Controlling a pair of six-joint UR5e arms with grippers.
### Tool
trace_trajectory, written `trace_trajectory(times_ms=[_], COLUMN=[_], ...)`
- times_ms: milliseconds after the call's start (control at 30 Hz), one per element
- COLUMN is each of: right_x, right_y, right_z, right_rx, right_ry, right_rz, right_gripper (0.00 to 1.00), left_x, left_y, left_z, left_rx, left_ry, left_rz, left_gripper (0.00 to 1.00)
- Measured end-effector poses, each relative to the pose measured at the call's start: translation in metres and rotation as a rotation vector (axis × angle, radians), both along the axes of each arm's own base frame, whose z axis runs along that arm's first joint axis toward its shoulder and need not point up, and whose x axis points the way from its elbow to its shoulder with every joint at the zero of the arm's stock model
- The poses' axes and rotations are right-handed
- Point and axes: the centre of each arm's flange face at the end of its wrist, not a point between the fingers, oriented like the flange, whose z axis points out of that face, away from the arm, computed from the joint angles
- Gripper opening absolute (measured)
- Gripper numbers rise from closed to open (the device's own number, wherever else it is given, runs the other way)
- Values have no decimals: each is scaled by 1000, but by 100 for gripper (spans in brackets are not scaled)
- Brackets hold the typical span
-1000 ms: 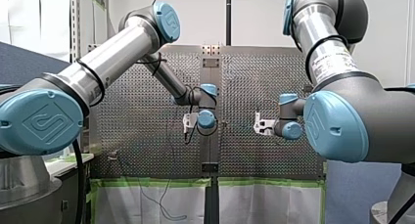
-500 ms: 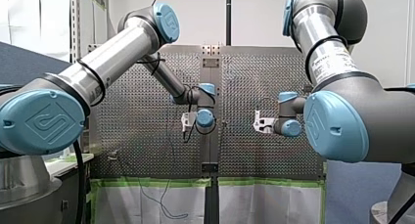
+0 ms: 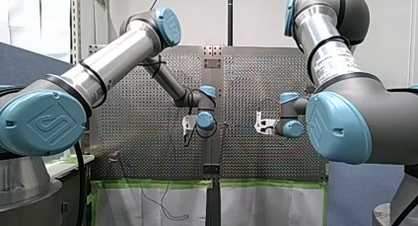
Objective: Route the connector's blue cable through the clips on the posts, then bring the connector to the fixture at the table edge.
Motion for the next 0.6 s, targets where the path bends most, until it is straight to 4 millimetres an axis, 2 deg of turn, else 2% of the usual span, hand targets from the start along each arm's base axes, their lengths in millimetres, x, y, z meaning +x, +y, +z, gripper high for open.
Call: trace_trajectory(times_ms=[67, 100, 133, 167, 200, 367, 600], right_x=[1, 2, 2, 2, 2, 3, 4], right_y=[1, 1, 1, 2, 2, 2, 3], right_z=[0, 0, 0, 0, 0, -1, -2], right_rx=[0, 1, 1, 2, 2, 3, 7], right_ry=[1, 2, 2, 2, 3, 4, 7], right_rz=[2, 3, 4, 4, 4, 5, 7], right_gripper=[0, 0, 0, 0, 0, 0, 0], left_x=[0, 0, 0, 0, -1, -4, -8], left_y=[0, -2, -3, -5, -7, -16, -13], left_z=[-1, -1, -1, -1, 0, 1, -2], left_rx=[0, -2, -5, -8, -11, -23, 4], left_ry=[1, 0, -3, -6, -11, -23, 1], left_rz=[-3, -9, -15, -20, -25, -63, -47], left_gripper=[64, 64, 82, 82, 100, 100, 100])
